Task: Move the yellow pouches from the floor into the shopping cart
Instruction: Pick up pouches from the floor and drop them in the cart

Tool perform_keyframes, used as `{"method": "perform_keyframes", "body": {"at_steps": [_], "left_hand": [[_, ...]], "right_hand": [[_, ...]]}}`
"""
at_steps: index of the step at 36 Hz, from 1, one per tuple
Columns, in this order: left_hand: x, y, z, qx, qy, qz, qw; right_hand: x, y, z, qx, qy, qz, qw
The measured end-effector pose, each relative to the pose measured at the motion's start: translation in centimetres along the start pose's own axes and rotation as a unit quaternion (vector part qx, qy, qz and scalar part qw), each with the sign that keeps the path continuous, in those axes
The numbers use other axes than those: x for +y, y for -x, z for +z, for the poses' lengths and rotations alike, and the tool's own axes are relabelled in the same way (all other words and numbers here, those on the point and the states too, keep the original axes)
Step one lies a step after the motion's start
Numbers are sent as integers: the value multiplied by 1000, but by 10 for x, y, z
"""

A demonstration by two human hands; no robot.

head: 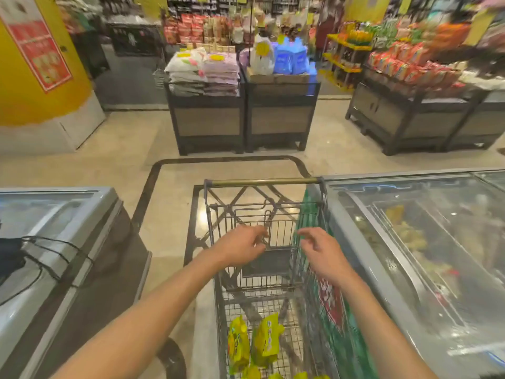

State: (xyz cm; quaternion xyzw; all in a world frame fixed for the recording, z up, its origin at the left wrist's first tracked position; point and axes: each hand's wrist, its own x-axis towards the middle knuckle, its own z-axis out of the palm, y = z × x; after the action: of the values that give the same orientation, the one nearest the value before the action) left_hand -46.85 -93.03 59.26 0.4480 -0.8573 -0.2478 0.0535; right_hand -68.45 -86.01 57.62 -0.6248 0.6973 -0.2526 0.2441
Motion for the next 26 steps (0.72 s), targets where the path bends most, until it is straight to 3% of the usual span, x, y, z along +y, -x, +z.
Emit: {"method": "perform_keyframes", "body": {"at_steps": [12, 26], "left_hand": [[38, 12, 22, -67, -57, 159, 983], [105, 73, 74, -187, -83, 352, 913]], "right_hand": [[8, 108, -2, 51, 40, 127, 990], [-17, 296, 26, 175, 29, 316, 932]]}}
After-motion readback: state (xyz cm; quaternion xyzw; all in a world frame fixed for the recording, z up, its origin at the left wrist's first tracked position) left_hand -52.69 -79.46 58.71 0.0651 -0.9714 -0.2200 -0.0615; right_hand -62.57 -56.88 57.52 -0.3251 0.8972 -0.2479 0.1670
